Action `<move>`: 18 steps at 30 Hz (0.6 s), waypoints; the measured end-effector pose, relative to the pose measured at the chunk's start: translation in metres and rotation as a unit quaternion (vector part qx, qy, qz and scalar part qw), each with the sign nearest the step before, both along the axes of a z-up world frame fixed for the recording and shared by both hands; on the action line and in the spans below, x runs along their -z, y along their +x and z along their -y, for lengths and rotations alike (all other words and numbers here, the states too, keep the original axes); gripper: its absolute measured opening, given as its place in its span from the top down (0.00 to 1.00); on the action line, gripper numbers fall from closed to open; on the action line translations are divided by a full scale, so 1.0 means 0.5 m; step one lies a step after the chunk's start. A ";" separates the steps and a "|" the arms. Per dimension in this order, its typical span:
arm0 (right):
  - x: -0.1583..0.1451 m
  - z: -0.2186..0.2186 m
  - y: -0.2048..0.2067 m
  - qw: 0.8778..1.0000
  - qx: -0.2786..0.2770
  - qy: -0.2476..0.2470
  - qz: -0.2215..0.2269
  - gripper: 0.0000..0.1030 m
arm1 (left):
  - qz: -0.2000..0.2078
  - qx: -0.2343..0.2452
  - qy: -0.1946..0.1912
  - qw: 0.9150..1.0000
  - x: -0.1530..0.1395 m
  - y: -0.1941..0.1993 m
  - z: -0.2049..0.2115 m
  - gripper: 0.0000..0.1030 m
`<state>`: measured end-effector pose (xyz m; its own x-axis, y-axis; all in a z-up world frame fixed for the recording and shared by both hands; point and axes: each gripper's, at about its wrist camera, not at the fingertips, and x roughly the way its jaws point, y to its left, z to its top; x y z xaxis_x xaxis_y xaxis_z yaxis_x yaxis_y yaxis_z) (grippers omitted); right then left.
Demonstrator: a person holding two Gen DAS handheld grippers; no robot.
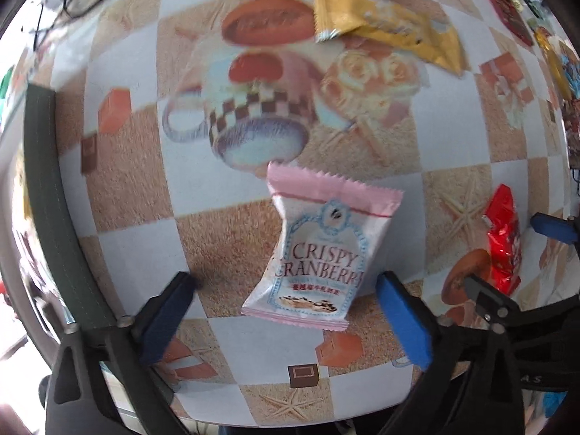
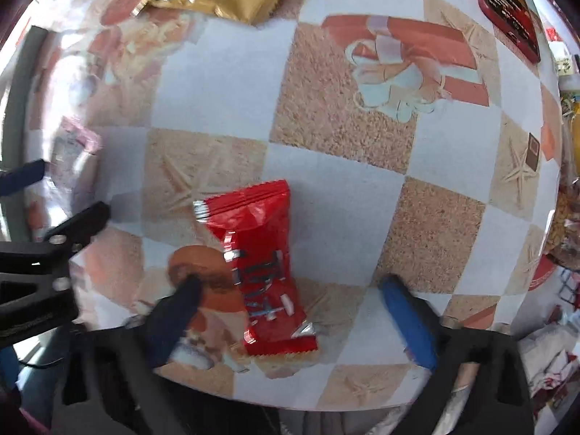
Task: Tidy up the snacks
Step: 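Open the right tool over the red wrapper while the left tool approaches the pink Crispy Cranberry packet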
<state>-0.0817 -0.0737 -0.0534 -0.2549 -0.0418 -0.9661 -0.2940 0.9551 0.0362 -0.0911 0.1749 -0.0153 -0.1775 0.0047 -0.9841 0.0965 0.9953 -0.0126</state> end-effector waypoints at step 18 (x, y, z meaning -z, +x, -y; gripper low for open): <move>0.026 0.013 0.042 1.000 -0.018 0.004 0.013 0.00 | 0.003 -0.079 0.002 0.997 -0.004 -0.026 -0.040 0.00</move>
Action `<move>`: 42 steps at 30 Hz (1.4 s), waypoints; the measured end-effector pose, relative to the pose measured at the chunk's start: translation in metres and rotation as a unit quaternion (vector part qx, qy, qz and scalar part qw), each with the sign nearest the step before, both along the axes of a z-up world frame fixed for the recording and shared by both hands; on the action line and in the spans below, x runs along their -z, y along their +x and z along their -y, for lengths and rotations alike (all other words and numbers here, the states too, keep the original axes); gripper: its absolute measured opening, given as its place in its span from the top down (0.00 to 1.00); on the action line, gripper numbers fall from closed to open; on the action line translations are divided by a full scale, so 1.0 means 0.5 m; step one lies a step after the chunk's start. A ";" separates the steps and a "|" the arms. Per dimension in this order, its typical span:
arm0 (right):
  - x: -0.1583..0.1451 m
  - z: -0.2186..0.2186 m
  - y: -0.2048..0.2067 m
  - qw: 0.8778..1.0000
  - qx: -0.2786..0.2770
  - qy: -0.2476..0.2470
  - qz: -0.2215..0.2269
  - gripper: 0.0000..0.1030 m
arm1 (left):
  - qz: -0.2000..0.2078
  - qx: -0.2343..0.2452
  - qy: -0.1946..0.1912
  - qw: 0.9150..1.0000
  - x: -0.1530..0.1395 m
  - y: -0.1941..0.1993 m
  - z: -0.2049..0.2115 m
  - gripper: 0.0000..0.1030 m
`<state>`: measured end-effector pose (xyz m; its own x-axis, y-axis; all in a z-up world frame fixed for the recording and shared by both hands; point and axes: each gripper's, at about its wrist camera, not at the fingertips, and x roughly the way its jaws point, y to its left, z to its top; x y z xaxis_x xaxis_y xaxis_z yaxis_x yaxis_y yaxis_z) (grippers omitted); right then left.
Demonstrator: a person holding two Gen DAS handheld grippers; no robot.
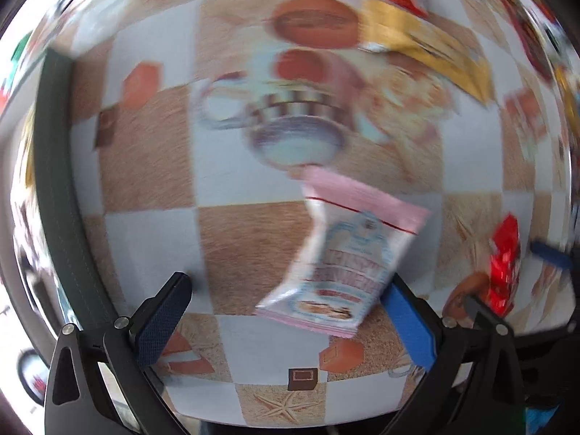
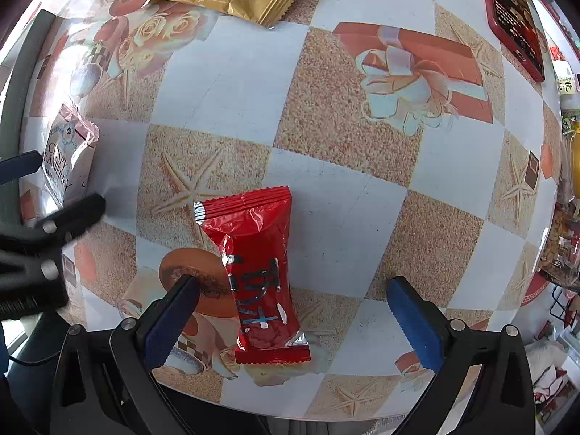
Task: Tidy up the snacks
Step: 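Open the right tool over the red wrapper while the left tool approaches the pink Crispy Cranberry packet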
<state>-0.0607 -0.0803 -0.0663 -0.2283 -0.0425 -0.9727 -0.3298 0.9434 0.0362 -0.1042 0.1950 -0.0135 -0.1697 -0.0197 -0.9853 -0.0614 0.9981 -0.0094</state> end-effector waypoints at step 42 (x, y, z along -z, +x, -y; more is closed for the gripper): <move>-0.026 -0.020 -0.037 1.000 0.000 0.000 0.007 0.00 | 0.032 0.005 0.002 0.999 -0.012 -0.009 -0.005 0.00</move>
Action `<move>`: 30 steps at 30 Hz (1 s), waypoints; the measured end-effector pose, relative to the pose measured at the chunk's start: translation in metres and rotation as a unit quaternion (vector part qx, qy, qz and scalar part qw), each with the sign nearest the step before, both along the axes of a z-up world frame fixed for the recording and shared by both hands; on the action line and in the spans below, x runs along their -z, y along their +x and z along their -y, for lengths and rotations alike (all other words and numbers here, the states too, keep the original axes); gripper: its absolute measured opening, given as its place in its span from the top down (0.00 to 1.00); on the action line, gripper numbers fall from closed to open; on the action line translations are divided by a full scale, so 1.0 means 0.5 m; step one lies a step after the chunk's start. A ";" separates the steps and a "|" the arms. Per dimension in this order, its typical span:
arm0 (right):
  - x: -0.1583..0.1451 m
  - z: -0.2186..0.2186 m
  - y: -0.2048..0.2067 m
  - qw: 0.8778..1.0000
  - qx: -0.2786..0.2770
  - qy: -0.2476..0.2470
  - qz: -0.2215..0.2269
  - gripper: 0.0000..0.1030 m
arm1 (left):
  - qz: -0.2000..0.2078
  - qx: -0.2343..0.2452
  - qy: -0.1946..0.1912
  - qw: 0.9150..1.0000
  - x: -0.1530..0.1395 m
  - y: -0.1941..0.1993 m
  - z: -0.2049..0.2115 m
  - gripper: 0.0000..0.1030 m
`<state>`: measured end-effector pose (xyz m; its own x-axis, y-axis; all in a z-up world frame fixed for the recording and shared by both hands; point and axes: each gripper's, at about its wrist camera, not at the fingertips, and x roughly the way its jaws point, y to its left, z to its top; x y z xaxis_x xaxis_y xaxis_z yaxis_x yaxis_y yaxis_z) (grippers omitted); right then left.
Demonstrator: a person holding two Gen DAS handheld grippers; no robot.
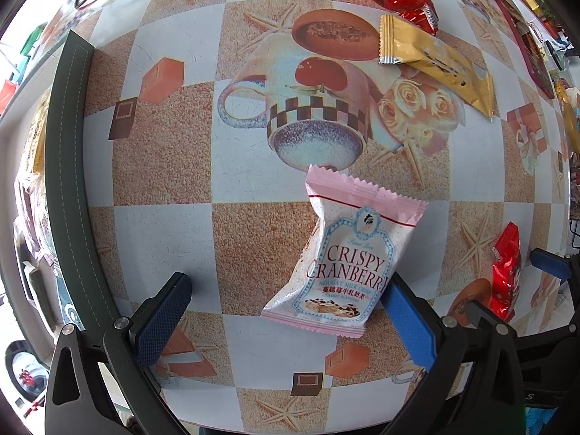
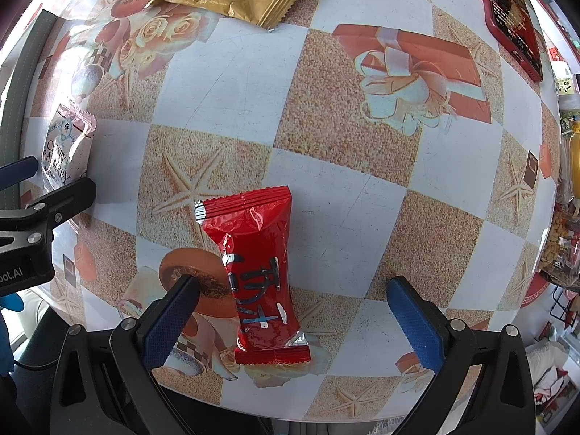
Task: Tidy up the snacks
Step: 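Open the right tool over the red wrapper while the left tool approaches the pink Crispy Cranberry packet, then grasp the pink Crispy Cranberry packet with the left tool while the right tool grasps the red wrapper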
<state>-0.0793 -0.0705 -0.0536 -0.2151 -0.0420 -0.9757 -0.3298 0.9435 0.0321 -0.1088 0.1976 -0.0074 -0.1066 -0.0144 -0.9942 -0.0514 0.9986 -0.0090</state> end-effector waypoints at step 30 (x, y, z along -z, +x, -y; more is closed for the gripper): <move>-0.005 -0.011 -0.002 1.000 -0.002 0.001 0.002 0.00 | 0.007 0.001 0.000 1.000 0.000 -0.001 0.001 0.00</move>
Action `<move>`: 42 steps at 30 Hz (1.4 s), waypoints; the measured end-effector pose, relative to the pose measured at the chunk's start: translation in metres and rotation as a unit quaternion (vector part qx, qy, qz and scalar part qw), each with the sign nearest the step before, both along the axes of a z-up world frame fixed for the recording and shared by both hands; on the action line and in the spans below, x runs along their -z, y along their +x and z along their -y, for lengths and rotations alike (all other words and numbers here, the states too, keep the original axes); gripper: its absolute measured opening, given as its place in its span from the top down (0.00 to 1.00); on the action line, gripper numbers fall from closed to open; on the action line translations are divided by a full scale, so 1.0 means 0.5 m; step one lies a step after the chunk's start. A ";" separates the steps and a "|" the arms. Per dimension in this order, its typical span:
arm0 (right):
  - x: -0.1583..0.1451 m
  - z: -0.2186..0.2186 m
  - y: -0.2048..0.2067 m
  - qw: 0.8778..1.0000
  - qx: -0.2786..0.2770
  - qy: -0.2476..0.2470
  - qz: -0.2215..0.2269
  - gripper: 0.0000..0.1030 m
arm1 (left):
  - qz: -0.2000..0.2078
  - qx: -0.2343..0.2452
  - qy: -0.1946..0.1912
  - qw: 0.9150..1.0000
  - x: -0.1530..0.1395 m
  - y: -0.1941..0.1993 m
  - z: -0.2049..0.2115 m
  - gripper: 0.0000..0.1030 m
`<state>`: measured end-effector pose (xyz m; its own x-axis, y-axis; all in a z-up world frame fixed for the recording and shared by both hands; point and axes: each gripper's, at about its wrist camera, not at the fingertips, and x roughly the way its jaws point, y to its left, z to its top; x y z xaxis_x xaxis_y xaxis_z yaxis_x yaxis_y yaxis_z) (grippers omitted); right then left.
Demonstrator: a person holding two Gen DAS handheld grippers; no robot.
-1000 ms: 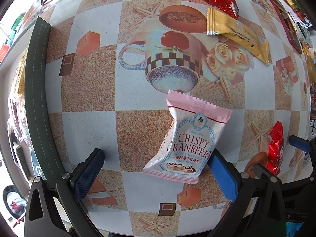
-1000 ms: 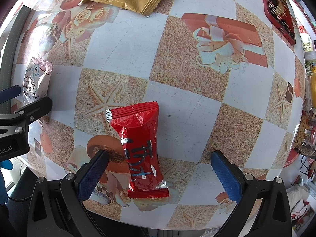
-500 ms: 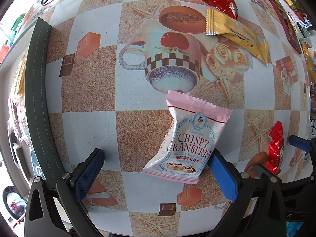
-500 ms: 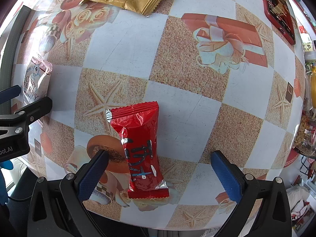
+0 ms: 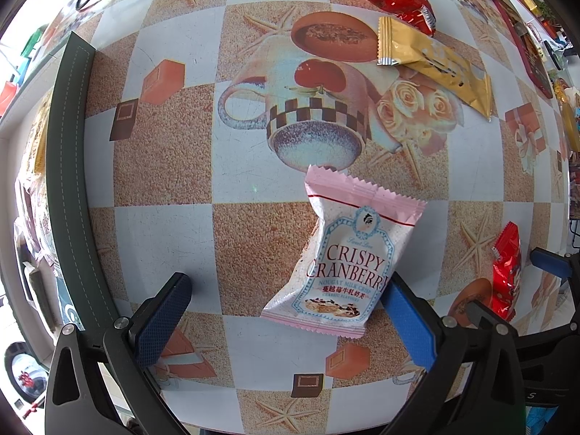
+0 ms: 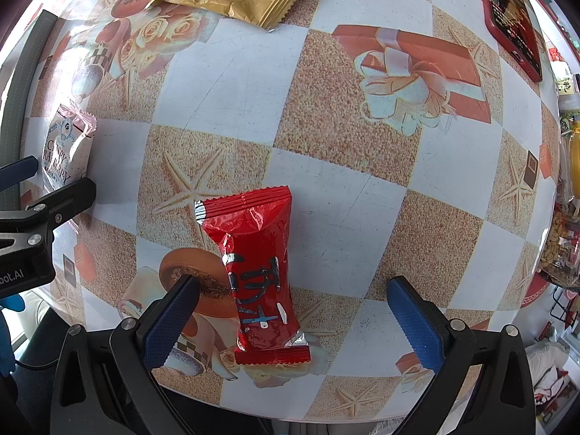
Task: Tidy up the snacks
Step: 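Grasp the pink Crispy Cranberry packet with the left tool while the right tool grasps the red wrapper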
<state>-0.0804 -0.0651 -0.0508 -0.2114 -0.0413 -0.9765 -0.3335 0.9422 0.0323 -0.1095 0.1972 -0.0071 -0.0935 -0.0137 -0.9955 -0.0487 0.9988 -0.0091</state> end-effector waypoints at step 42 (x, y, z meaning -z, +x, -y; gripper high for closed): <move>-0.010 -0.019 0.016 1.000 0.005 -0.003 -0.013 0.15 | -0.012 0.044 0.001 0.999 -0.007 0.033 0.031 0.13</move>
